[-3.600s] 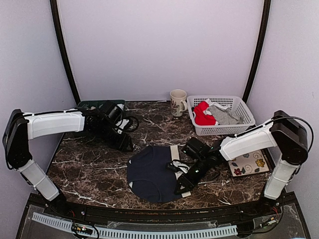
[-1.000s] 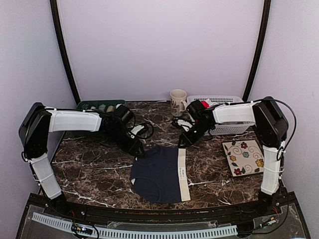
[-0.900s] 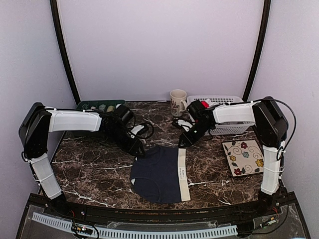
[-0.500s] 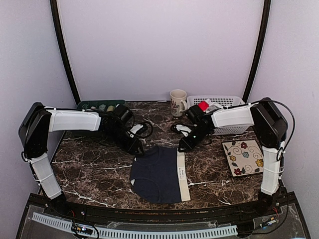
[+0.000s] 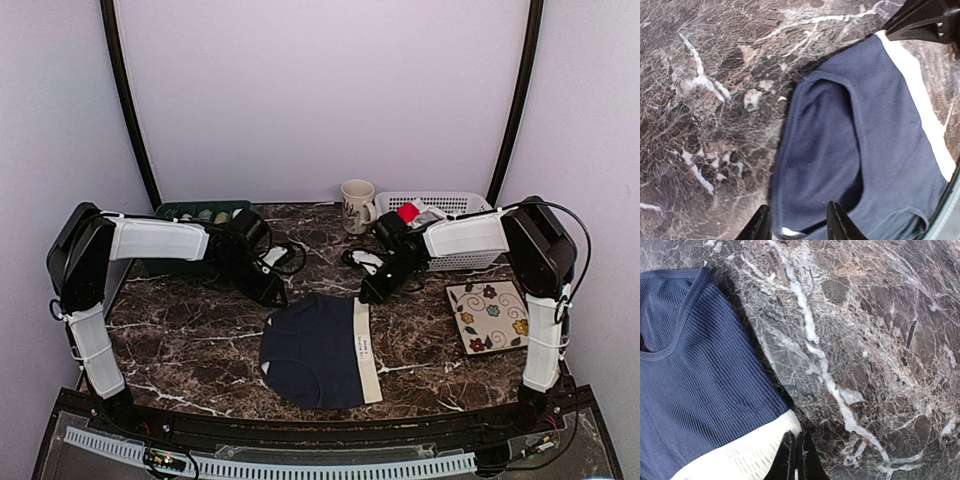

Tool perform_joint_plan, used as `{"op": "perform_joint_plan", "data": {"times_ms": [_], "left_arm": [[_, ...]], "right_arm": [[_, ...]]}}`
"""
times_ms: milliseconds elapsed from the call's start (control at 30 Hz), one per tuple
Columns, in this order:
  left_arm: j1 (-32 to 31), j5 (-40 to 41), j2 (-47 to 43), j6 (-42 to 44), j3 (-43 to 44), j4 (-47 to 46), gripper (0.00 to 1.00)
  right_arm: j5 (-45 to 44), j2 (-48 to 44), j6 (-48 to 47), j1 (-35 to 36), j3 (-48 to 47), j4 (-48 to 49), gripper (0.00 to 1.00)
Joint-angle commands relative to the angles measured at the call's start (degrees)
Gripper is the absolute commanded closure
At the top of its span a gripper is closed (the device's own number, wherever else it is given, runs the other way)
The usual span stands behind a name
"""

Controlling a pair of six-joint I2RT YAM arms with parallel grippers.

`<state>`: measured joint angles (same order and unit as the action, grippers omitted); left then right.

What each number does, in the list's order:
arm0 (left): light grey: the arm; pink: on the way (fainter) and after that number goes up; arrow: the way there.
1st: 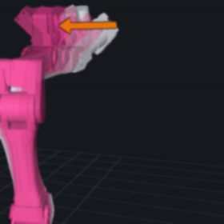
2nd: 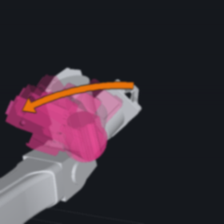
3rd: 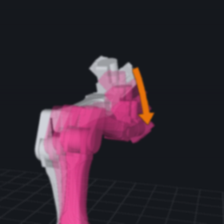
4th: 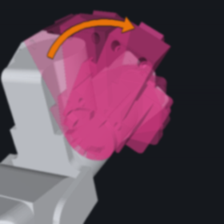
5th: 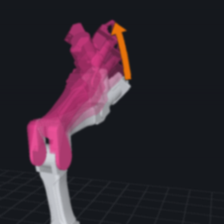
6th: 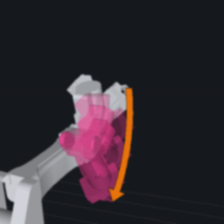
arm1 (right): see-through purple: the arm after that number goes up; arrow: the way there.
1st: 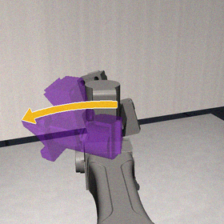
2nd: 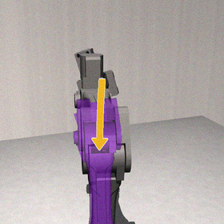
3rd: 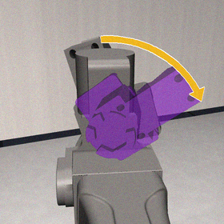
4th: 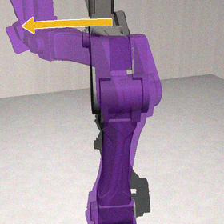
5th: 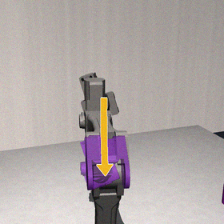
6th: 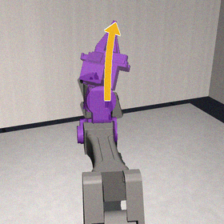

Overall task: Roll the underwear
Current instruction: Pick up the underwear from the center of the board.

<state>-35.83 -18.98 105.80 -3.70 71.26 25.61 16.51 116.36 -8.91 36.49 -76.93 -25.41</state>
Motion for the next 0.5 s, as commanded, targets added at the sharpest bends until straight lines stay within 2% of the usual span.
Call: {"op": "perform_joint_plan", "data": {"times_ms": [0, 467], "left_arm": [[-0.40, 4.27, 1.49, 3.85, 1.05, -2.14, 0.60], [-6.35, 13.45, 9.34, 10.89, 5.05, -1.22, 0.59]], "right_arm": [[-0.33, -0.56, 1.46, 0.17, -0.41, -3.61, 1.00], [-0.05, -2.14, 2.39, -1.43, -0.29, -2.95, 1.00]]}}
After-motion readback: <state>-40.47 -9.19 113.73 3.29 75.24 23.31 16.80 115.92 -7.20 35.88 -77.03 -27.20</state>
